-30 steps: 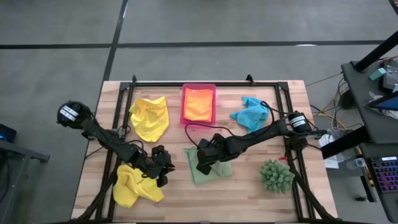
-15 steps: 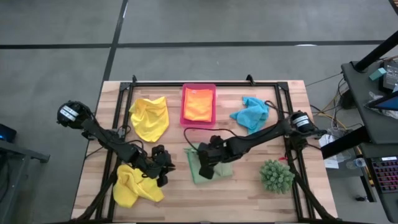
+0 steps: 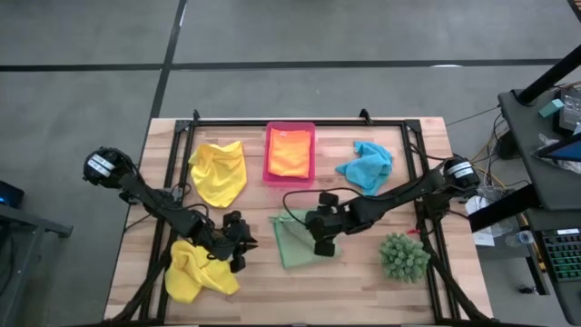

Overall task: Fold microfiber towels
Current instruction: Fold the green towel

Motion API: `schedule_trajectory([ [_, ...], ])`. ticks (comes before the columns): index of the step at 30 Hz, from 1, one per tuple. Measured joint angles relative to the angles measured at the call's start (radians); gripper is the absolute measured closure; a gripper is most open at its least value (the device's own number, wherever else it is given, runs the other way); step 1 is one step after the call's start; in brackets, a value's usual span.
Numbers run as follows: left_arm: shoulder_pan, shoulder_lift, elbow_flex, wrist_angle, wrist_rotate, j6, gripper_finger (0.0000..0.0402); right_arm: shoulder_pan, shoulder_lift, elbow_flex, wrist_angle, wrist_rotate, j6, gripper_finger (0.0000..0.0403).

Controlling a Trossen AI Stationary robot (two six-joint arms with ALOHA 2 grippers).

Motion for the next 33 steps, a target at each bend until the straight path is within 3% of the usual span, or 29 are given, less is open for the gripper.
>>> schedule_trajectory([
  [10,0.0,0.0,-0.006,-0.002,-0.011,0.008,0.035,-0.091,-0.083,-0.275,0.32,0.024,-0.006,0.0225],
  [22,0.002,0.0,-0.007,-0.002,-0.028,0.009,0.035,-0.119,-0.073,-0.369,0.518,-0.086,0.035,0.0234],
  [27,0.002,0.0,-0.007,-0.001,-0.03,0.009,0.035,-0.119,-0.043,-0.372,0.543,-0.088,0.051,0.0278],
  [33,0.002,0.0,-0.007,-0.002,-0.032,0.009,0.035,-0.11,-0.039,-0.372,0.599,-0.116,0.051,0.0367],
])
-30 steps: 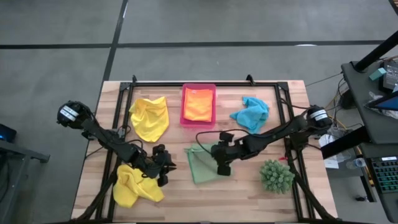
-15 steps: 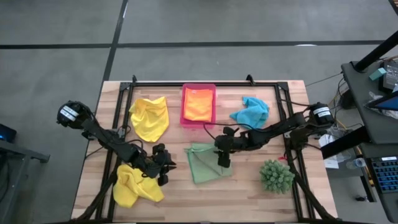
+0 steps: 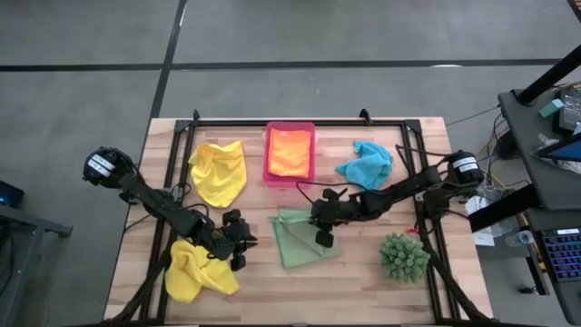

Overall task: Fold microfiber towels
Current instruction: Fold the green towel

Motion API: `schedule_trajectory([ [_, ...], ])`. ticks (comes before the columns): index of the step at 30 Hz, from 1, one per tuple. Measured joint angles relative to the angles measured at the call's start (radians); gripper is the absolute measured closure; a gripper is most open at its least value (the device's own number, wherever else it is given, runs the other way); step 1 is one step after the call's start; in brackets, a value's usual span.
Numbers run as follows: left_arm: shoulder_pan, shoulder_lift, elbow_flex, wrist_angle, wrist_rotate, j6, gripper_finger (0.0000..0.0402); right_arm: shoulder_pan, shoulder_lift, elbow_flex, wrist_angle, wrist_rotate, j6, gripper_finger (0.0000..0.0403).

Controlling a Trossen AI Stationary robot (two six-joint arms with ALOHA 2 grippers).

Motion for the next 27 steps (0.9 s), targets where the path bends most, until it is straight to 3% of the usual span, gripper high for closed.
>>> schedule_trajectory([
  [3,0.0,0.0,0.0,0.0,0.0,0.0,0.035,0.013,-0.006,0.006,0.015,-0.012,0.002,0.0389],
  [27,0.0,0.0,0.006,0.001,-0.012,0.017,0.035,0.133,0.003,0.099,0.065,-0.016,0.064,0.039],
])
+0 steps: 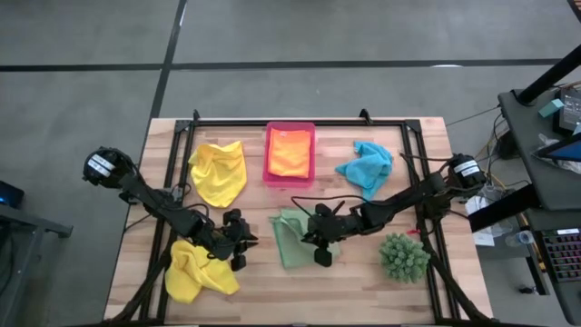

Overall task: Fold microfiber towels
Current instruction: Fold the green towel

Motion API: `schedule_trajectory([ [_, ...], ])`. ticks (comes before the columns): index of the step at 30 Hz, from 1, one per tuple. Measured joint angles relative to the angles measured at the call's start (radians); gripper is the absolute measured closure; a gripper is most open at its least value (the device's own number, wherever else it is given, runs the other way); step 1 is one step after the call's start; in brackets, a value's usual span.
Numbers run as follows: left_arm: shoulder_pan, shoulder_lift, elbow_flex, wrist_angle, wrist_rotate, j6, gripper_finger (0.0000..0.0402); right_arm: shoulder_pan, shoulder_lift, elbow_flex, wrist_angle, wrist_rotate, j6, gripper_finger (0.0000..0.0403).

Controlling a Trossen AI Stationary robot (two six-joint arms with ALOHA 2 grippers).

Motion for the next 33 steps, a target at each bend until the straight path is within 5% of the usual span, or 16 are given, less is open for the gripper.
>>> schedule_trajectory([
  [18,0.0,0.0,0.001,0.0,0.0,0.006,0.035,0.047,0.0,0.001,0.09,-0.009,0.018,0.0235],
  [33,0.0,0.0,0.003,0.143,0.002,0.085,0.035,0.082,-0.013,0.063,-0.127,-0.008,-0.088,0.024],
])
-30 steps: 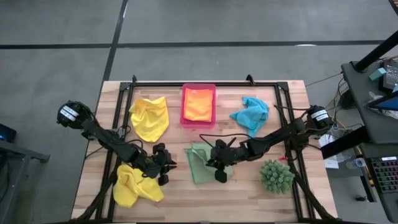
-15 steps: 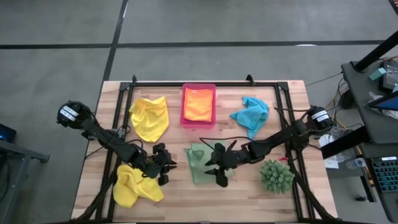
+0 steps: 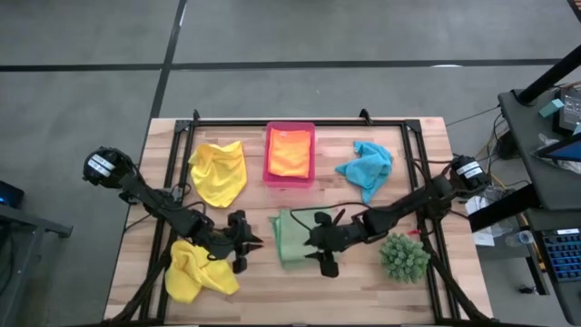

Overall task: Fold microfiber towels
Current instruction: Fold the green towel

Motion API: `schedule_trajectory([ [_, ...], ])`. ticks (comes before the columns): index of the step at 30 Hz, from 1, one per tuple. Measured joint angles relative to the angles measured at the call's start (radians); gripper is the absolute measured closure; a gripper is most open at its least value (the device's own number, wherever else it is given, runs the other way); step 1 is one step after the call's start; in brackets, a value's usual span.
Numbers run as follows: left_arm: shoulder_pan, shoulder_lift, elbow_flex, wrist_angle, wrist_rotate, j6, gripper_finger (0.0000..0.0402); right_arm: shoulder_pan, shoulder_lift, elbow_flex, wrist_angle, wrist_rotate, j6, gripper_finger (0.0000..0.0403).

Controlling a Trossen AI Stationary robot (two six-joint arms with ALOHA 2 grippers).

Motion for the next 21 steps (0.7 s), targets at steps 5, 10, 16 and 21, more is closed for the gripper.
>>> schedule_trajectory([
  [5,0.0,0.01,0.001,0.056,0.004,0.001,0.035,0.031,-0.002,0.0,-0.075,0.008,-0.021,0.0263],
  [10,0.0,0.087,0.032,0.094,0.018,0.001,0.035,0.066,-0.005,0.0,-0.159,0.008,-0.024,0.0281],
  [16,0.0,0.231,0.133,0.08,0.072,0.001,0.035,0.106,-0.034,-0.001,-0.276,0.051,-0.036,0.0297],
  [21,0.0,0.298,0.228,-0.035,0.075,0.016,0.0343,0.138,-0.058,-0.006,-0.378,0.098,-0.032,0.0302],
])
